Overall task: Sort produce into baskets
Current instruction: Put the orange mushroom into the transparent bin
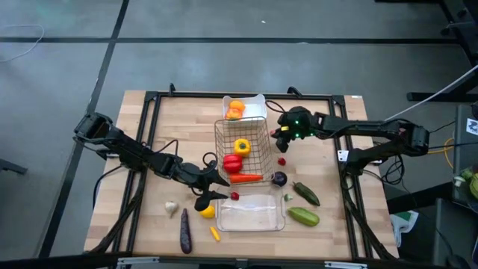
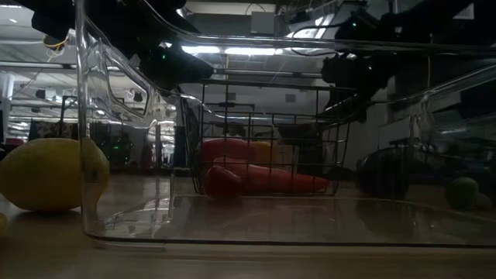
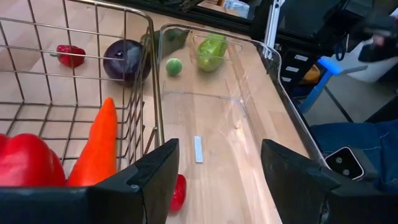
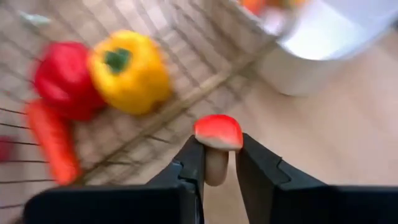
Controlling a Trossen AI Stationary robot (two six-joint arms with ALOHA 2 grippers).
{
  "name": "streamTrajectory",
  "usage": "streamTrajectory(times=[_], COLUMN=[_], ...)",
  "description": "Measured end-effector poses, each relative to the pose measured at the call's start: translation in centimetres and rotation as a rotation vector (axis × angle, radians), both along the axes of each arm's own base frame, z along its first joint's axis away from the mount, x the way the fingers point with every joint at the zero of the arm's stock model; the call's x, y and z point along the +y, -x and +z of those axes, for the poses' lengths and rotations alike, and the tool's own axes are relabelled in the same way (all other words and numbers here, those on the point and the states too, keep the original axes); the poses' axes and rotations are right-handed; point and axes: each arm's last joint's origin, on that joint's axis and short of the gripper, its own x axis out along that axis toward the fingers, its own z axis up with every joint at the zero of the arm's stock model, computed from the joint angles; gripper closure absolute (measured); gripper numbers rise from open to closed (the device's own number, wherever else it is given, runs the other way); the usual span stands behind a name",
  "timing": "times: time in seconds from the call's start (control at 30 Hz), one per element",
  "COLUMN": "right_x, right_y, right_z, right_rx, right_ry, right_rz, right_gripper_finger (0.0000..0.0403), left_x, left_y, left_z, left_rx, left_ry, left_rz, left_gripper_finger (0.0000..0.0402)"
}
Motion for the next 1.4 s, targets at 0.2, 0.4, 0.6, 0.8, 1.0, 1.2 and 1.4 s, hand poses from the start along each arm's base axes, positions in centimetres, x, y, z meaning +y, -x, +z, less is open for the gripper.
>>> streamTrajectory(times=[0.2, 0.4, 0.6, 0.8, 1.0, 1.2, 1.4], right_x=[-0.3, 1.4, 6.2, 11.1, 15.2, 18.5, 20.5], right_y=[0.2, -1.0, -2.5, -2.7, -2.6, -3.2, -4.3], right_z=[2.6, 5.5, 7.9, 8.0, 7.2, 5.4, 3.1], right_rx=[0.169, 0.115, 0.013, 0.005, 0.045, 0.09, 0.139], right_ry=[0.082, 0.068, 0.006, -0.004, -0.01, -0.011, -0.01], right_rz=[-0.055, 0.059, 0.323, 0.519, 0.667, 0.771, 0.819], right_gripper_finger=[0.0333, 0.0333, 0.0333, 0.0333, 0.0333, 0.0333, 0.0333], left_x=[0.0, 0.0, 0.1, 0.2, 0.2, 0.2, 0.2], left_y=[0.0, 0.0, 0.0, 0.0, 0.0, 0.0, 0.0], left_z=[0.0, 0.0, 0.0, 0.0, 0.0, 0.0, 0.0], left_rx=[0.0, -0.001, -0.007, -0.011, -0.01, -0.01, -0.009], left_ry=[-0.002, -0.007, -0.036, -0.059, -0.056, -0.055, -0.055], left_rz=[0.0, 0.01, 0.028, 0.026, 0.028, 0.028, 0.028], left_gripper_finger=[0.0178, 0.0178, 0.0178, 0.0178, 0.0178, 0.0178, 0.0178])
